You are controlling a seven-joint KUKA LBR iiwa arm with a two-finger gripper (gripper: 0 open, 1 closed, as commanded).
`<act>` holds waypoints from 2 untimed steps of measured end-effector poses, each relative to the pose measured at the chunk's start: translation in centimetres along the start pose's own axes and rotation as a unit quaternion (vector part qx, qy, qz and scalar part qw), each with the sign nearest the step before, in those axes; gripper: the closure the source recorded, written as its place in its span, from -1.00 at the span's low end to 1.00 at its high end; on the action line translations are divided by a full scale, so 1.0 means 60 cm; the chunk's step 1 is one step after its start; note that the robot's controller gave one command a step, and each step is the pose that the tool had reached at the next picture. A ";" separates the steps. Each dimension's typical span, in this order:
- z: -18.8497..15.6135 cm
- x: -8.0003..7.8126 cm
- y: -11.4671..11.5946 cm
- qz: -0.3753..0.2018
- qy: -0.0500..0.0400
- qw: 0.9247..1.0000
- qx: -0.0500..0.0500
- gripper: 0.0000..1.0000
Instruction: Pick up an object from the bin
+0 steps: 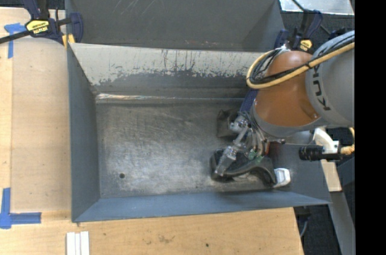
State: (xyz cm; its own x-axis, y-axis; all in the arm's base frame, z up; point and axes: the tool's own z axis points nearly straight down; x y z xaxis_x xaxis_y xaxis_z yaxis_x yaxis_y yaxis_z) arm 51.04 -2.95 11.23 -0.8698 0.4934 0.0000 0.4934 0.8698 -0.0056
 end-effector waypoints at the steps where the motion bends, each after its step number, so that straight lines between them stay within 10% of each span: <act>1: 0.005 -0.001 -0.013 0.087 0.002 0.996 -0.003 -1.00; 2: 0.020 -0.042 0.069 0.101 -0.003 0.995 -0.005 -1.00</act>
Offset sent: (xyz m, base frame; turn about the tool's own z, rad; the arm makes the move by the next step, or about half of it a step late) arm -0.0219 -0.0324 -0.0306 0.3885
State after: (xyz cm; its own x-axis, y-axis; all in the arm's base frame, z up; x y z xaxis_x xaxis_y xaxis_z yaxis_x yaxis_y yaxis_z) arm 55.25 -0.60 10.00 -0.7530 0.6580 -0.0054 0.6580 0.7530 0.0057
